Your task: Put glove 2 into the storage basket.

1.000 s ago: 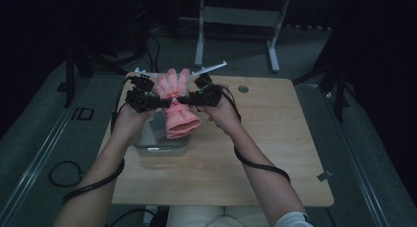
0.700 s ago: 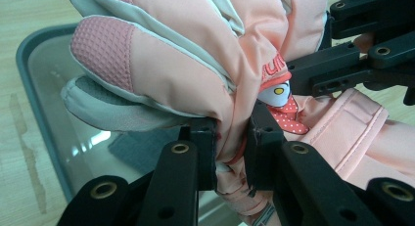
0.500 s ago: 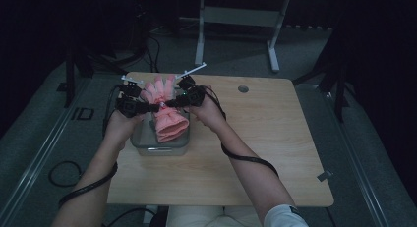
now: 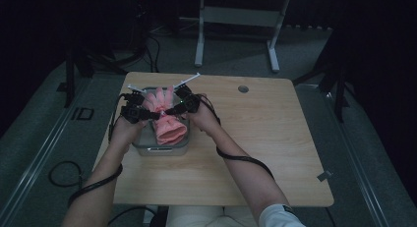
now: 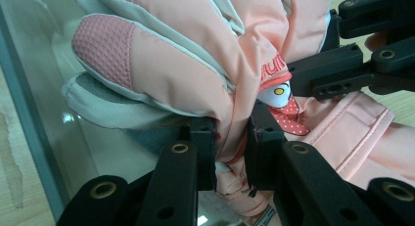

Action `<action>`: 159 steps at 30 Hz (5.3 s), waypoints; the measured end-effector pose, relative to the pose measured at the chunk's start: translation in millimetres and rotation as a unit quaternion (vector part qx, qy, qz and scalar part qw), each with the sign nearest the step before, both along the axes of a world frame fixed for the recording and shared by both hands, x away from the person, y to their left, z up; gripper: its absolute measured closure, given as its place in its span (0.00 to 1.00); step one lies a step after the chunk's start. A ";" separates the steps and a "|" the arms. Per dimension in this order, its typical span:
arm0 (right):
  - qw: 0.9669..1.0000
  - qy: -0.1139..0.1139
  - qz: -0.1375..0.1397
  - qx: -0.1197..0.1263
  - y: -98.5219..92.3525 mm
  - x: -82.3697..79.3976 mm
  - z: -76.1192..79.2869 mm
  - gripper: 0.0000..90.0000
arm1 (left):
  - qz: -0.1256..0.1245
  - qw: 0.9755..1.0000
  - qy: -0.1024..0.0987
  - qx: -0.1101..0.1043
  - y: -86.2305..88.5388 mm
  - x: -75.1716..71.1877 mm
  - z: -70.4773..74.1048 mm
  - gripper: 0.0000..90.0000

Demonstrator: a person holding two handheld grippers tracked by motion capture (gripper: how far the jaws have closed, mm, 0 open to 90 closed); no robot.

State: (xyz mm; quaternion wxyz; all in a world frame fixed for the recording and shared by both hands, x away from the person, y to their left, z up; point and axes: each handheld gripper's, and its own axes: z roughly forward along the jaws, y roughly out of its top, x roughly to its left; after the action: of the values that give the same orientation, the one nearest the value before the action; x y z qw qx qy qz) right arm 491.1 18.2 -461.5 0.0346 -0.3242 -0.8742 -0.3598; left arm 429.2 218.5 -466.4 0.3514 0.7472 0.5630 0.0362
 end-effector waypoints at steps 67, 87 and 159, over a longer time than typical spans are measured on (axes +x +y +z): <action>0.996 -0.044 0.042 0.064 -37.2 -13.9 28.1 0.23 | 0.023 0.991 -0.127 0.026 -11.8 -36.2 34.7 0.01; 0.997 -0.057 0.029 0.044 -99.4 -28.0 20.1 0.22 | -0.053 0.984 -0.168 0.018 -70.0 -71.1 50.7 0.01; 0.995 -0.096 -0.023 0.036 -218.7 -76.4 -91.1 0.20 | -0.258 0.952 -0.152 0.067 -213.2 -117.3 -72.1 0.01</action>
State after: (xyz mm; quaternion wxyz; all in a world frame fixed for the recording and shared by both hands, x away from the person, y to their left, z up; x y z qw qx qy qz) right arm 414.8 -200.5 -552.6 -0.0457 -0.3070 -0.8523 -0.4211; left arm 311.9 5.3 -538.5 0.3790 0.8746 0.2870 0.0950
